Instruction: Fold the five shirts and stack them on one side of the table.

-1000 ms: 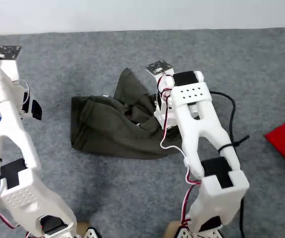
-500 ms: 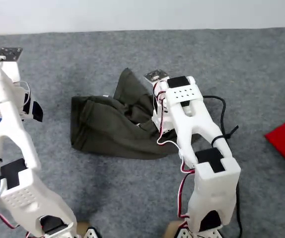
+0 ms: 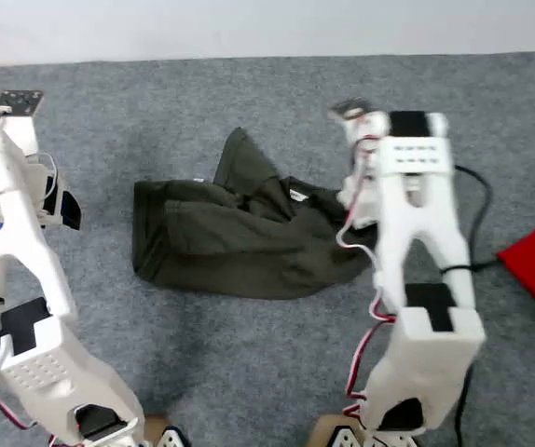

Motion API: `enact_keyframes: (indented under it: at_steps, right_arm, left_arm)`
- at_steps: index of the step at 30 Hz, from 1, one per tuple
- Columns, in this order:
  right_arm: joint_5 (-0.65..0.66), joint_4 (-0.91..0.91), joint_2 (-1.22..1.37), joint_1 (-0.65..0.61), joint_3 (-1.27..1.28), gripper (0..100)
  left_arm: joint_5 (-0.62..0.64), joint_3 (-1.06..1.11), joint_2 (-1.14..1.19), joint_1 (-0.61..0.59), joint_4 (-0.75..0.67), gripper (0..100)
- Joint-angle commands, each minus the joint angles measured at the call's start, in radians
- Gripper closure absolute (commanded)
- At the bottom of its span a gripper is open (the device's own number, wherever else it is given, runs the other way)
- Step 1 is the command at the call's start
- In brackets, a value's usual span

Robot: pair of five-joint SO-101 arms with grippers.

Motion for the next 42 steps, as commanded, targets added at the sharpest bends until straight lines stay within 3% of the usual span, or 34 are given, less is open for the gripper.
enact_keyframes:
  at_steps: [1, 11, 16, 20, 24, 33, 42]
  right_arm:
    - [0.049, 0.044, -0.137, 0.062, 0.086, 98.8]
    - [0.127, 0.039, -0.41, 0.159, 0.678, 98.8]
    - [0.19, 0.004, -0.453, 0.26, 0.816, 97.6]
    - [0.176, 0.005, -0.461, 0.268, 0.763, 83.0]
    - [0.094, 0.005, -0.461, 0.199, 0.612, 69.7]
    - [0.046, -0.082, -0.39, -0.096, 0.382, 68.5]
    - [0.046, -0.107, -0.067, -0.145, 0.292, 68.5]
  left_arm:
    - [-0.003, -0.004, -0.048, 0.023, 0.025, 81]
    - [-0.003, -0.005, -0.049, 0.083, 0.025, 81]
    - [-0.003, -0.005, -0.048, 0.095, 0.025, 81]
    - [-0.003, -0.005, -0.048, 0.097, 0.023, 81]
    - [-0.003, -0.005, -0.048, 0.097, 0.023, 81]
    - [-0.003, -0.005, -0.049, 0.091, 0.025, 81]
    - [-0.005, -0.004, -0.048, 0.089, 0.025, 81]
